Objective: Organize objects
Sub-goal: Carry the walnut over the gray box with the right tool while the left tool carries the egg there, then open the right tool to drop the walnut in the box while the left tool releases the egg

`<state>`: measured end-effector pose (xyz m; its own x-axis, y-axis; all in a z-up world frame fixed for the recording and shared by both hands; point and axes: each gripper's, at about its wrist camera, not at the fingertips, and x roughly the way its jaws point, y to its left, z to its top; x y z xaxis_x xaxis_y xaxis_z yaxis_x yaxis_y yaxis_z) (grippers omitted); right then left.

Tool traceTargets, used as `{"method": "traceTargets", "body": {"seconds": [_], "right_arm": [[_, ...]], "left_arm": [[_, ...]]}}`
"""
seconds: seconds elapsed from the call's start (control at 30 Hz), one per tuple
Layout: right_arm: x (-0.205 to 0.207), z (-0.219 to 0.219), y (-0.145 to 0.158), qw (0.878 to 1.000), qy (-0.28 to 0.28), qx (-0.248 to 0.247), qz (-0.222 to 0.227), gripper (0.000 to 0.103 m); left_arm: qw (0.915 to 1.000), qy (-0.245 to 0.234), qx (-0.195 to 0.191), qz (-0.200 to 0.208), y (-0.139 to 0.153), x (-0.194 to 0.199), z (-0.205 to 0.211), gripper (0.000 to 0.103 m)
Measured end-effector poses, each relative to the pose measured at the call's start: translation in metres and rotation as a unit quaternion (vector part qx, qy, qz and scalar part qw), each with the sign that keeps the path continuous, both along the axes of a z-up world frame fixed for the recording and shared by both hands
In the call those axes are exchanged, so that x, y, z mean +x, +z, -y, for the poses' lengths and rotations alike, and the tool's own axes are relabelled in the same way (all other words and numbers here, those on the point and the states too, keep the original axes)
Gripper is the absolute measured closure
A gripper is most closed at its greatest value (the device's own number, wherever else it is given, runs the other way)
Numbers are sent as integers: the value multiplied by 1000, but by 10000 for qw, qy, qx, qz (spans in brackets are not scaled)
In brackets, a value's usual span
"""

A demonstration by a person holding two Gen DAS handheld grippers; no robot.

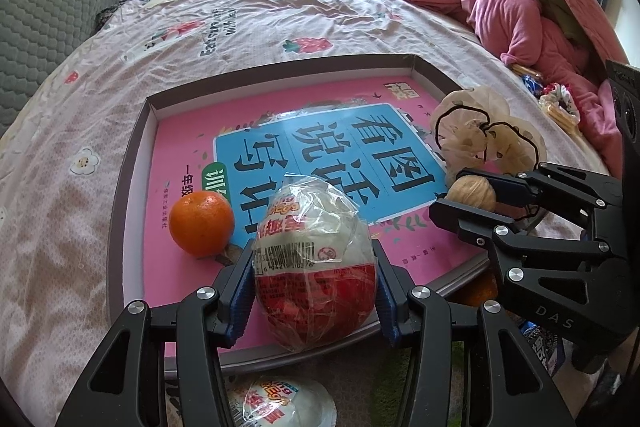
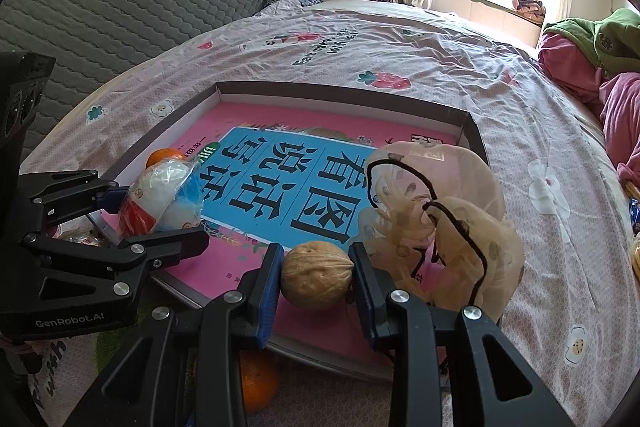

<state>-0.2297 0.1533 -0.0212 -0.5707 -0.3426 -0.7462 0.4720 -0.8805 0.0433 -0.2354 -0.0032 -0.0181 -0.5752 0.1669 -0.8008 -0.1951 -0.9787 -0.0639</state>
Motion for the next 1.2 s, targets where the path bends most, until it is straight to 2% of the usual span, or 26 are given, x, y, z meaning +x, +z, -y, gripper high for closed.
{"method": "traceTargets", "body": {"seconds": [0.1,0.33,0.83,0.9,1.2], "right_arm": [[2,2,1,10000,10,65,-61,68],[5,3,2,9999,38,93,-99,58],[12,-2,15,9995,-26,78,-298,55],[13,-4,17,9995,-43,35,-301,55],[11,-13,23,9990,-237,-14,-382,54]], "left_arm": [[10000,8,20,23,-1,-1,1,50],[10000,24,-22,14,0,0,0,50],[9999,83,-123,-23,1,-1,4,50],[9999,68,-144,-53,3,0,3,46],[9999,56,-97,-125,8,1,4,40]]}}
